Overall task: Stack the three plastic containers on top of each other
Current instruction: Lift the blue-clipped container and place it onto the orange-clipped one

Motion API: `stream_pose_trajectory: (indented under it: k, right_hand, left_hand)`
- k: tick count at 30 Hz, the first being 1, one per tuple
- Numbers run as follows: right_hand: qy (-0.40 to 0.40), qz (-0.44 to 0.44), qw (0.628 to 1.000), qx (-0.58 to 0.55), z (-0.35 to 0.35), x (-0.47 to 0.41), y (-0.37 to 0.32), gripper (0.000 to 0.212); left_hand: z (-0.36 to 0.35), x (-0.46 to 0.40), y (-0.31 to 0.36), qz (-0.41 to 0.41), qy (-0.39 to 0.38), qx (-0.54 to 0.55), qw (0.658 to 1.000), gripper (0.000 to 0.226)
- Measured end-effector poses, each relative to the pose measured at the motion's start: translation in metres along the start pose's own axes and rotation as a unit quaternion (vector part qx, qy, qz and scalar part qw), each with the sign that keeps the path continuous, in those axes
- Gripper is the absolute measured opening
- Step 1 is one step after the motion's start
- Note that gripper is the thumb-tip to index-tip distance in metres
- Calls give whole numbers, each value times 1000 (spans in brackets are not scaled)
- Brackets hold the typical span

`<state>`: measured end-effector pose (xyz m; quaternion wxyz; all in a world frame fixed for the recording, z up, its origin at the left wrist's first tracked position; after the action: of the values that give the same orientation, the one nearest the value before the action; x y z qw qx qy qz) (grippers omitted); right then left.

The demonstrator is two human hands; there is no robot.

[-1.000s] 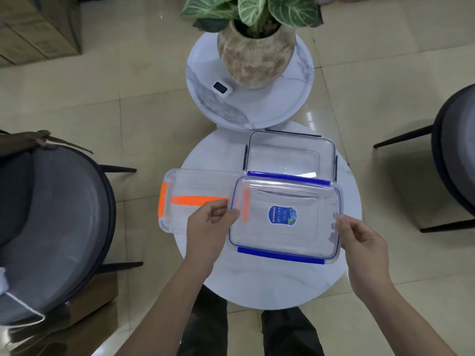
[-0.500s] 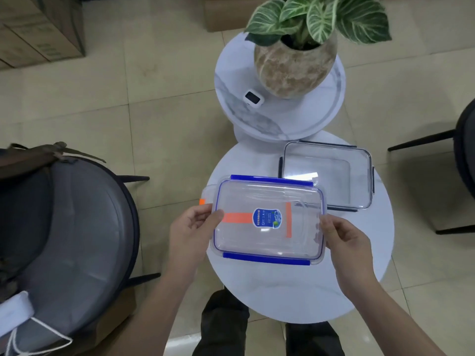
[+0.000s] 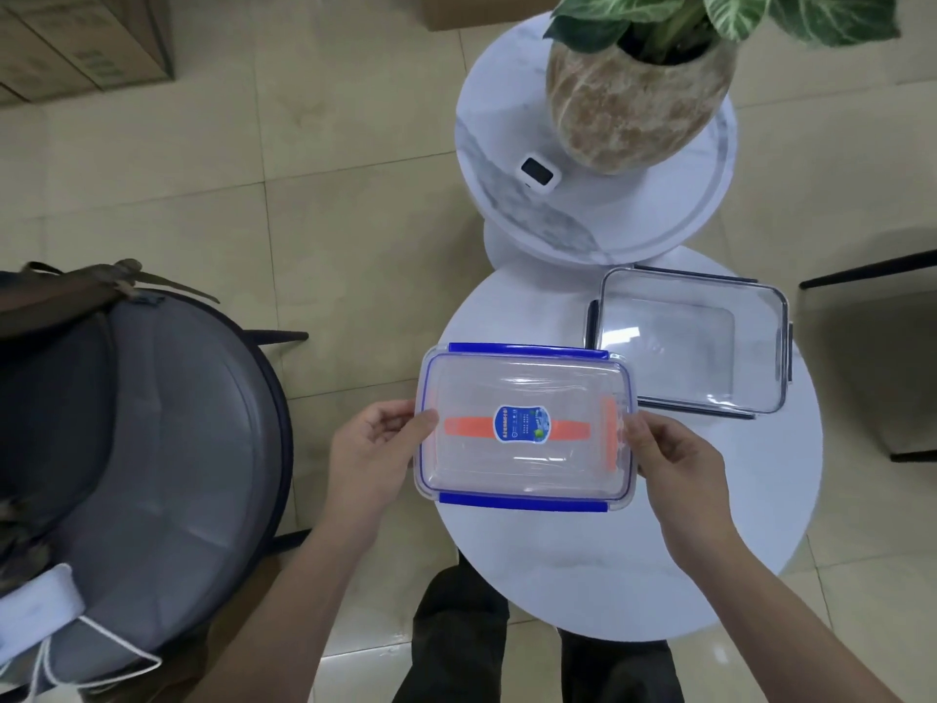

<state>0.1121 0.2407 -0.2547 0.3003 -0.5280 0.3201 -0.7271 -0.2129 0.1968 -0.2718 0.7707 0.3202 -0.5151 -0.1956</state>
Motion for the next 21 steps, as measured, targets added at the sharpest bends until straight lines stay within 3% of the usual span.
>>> stream_pose_trajectory:
  k: [21]
  right_hand:
    - [-14, -7, 1000, -11, -1, -10, 17, 11]
  left_hand:
    - [-4, -7, -19, 18, -47, 19, 999, 24]
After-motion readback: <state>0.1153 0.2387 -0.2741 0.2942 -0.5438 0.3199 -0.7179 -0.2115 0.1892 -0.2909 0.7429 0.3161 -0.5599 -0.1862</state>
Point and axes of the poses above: each hand's wrist, its own x-axis away from the middle knuckle, its own z-axis out of the back of the hand, y = z × x, the point moved 9 cm from there along -x, towards the middle knuckle, and after that the axes turned 5 degrees about -x, right-handed, at the moved point
